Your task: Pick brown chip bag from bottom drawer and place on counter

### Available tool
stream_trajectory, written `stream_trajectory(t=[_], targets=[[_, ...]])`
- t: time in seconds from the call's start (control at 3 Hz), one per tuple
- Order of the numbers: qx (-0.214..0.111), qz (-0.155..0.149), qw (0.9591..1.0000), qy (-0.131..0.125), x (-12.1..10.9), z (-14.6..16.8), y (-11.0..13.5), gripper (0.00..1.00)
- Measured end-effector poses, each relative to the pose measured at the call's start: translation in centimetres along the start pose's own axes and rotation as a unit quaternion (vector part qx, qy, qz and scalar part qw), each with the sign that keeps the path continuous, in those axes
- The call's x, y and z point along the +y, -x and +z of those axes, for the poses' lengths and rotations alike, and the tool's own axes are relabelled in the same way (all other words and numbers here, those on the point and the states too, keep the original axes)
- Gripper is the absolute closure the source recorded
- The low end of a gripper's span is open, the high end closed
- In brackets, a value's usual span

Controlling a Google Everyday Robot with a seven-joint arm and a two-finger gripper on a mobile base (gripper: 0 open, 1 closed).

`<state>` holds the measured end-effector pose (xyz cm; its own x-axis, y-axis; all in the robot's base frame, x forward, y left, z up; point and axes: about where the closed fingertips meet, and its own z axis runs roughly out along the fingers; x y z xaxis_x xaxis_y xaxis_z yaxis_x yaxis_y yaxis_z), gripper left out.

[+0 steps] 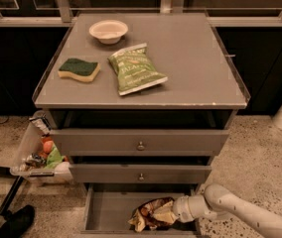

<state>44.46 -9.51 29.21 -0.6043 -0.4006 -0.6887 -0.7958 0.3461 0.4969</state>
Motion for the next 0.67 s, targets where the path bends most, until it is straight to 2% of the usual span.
stream_trajectory(t=[0.33,0.67], targets=[[0.010,-0.042,0.9983,-0.038,-1.5,-1.5,0.7,0.11],[0.033,-0.101,0.9921,-0.066,-3.3,-3.1,1.3,0.00]])
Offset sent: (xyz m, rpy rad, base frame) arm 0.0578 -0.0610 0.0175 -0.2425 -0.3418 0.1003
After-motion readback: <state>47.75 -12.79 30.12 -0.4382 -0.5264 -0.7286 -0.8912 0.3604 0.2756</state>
